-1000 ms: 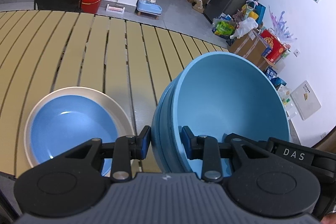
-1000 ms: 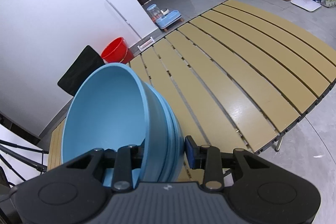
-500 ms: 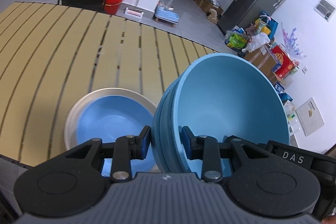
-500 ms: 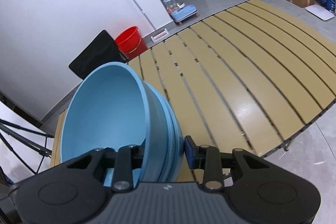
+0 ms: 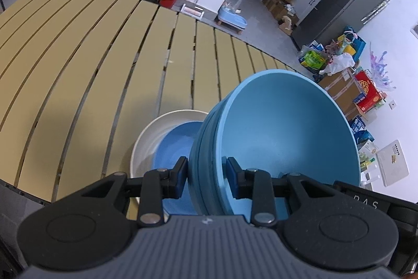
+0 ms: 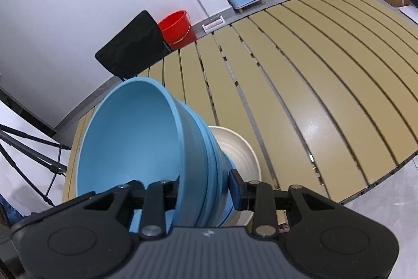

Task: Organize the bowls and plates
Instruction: 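Lift the bowl stack with both grippers and carry it over the plates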

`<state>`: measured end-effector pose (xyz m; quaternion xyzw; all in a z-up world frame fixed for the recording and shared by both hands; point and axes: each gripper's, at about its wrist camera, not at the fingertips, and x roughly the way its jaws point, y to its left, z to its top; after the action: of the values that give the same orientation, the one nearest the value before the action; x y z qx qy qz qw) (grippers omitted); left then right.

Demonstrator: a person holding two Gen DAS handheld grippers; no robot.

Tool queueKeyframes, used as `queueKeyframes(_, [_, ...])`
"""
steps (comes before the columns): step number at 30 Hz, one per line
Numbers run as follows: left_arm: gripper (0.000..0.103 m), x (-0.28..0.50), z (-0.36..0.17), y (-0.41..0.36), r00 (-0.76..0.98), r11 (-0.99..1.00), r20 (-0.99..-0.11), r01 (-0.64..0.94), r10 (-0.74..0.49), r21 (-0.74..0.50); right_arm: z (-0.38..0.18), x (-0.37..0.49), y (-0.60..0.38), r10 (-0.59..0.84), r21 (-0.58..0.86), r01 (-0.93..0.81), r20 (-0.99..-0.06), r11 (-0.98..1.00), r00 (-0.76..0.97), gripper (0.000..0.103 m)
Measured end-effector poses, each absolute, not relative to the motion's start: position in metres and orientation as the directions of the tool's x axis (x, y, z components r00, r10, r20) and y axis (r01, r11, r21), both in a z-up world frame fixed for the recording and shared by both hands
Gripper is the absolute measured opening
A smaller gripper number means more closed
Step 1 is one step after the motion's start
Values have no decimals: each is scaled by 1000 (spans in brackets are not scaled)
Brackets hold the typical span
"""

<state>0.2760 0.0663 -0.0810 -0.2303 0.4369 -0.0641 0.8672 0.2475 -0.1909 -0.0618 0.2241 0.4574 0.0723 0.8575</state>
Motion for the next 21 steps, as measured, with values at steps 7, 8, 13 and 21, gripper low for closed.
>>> queueKeyframes(7, [32,286,-95,73,597,888,-743,-108,-302,-448,-79,261,-178,333,447,89,-771,890,543,31])
queueKeyframes(8, [32,287,-96,73,596,888,-744,-109,-301,-446,-81,263,-177,334,447,89,-773,890,540,31])
queueKeyframes(13, [32,292,-102,77,595,891,-749,-115,-293,-440,-91,271,-172,339,444,84,-781,892,525,31])
queueKeyframes(21, [32,296,-112,74,576,897,-765,-118,-287,-425,-102,279,-168,344,446,80,-781,892,521,31])
